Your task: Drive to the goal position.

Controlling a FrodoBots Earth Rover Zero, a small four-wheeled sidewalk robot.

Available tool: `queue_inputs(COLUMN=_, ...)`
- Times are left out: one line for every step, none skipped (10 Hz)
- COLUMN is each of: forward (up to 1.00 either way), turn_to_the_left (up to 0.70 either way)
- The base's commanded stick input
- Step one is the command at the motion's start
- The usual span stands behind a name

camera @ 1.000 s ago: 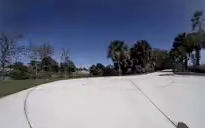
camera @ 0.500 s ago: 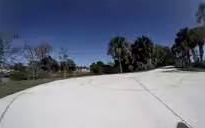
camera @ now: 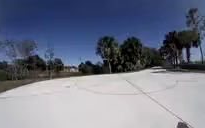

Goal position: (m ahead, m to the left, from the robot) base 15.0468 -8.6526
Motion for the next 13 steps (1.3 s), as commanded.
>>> queue_inputs(forward=1.0, turn_to_the_left=-0.4)
queue_inputs(forward=1.0, turn_to_the_left=-0.4)
queue_inputs(forward=1.0, turn_to_the_left=-0.4)
queue_inputs(forward=1.0, turn_to_the_left=-0.4)
queue_inputs(forward=1.0, turn_to_the_left=-0.4)
queue_inputs(forward=1.0, turn_to_the_left=-0.4)
queue_inputs(forward=1.0, turn_to_the_left=-0.4)
queue_inputs(forward=1.0, turn_to_the_left=0.0)
queue_inputs(forward=1.0, turn_to_the_left=0.0)
queue_inputs(forward=1.0, turn_to_the_left=0.0)
queue_inputs(forward=1.0, turn_to_the_left=0.0)
queue_inputs(forward=1.0, turn_to_the_left=0.0)
queue_inputs(forward=1.0, turn_to_the_left=0.0)
